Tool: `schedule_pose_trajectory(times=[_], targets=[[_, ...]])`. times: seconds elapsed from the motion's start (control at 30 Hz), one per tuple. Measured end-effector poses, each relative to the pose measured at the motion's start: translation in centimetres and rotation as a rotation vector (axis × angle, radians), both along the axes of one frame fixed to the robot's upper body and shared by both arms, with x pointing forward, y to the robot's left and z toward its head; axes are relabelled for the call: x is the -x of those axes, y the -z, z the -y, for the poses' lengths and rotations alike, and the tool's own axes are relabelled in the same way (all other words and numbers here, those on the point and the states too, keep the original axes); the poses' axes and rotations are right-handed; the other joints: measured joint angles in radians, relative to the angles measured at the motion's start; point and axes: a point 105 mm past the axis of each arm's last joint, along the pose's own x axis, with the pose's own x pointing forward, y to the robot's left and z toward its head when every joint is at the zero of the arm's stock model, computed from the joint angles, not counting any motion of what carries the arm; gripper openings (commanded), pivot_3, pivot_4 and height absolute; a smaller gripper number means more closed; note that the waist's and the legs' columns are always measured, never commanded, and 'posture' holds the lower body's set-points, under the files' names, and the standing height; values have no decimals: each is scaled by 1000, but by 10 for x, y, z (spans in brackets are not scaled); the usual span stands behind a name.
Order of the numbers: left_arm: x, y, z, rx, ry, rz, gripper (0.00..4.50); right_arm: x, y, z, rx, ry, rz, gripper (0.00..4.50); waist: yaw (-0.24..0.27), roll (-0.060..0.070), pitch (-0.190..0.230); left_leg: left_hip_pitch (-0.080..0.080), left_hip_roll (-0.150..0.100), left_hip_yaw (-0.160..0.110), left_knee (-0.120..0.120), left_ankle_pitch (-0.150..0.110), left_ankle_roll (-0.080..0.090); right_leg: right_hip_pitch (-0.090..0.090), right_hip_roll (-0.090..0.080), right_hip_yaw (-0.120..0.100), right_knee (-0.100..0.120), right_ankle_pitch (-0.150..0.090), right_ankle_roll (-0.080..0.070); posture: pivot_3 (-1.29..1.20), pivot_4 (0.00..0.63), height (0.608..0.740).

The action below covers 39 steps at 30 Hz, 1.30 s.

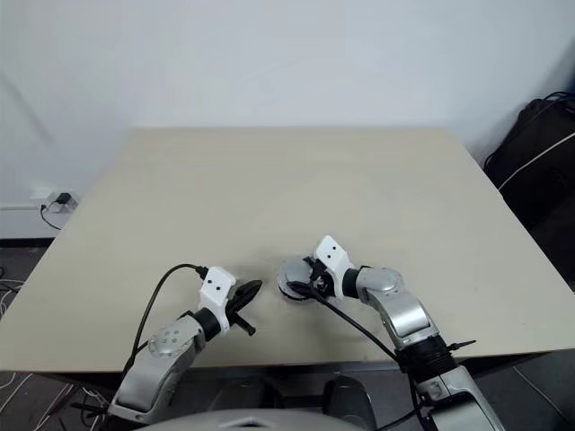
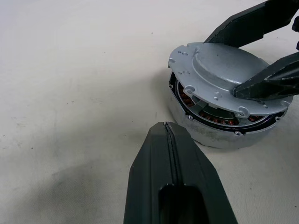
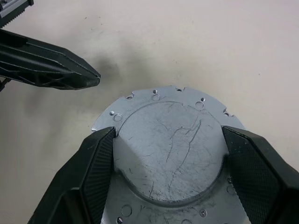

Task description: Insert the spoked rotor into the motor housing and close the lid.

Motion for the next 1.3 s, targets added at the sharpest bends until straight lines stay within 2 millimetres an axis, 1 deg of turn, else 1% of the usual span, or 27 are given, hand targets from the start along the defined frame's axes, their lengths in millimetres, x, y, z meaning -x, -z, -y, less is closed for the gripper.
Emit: schedule_pose_trajectory(times=[0.2,0.7,0.87,1.3], targets=[[0,0,0,0,1,0,0,3,8,2,57,-15,-14,3251,0,0,0,0,0,0,0,0,0,0,0,0,0,0,0,0,0,740],[0,0,0,0,1,0,0,-2,10,-3,111,1,-35,3251,-2,0,-5,3,1,0,0,2,-3,2,0,0,0,2,-2,0,0,740],[0,0,0,0,0,-1,0,-2,11,-2,128,1,-52,3251,-1,2,-11,3,1,0,0,2,-3,2,0,0,0,2,-2,0,0,740],[0,0,0,0,-1,-2,0,-1,11,1,151,-22,-49,3251,2,3,-12,3,1,0,0,1,-2,2,0,0,0,2,-2,0,0,740]])
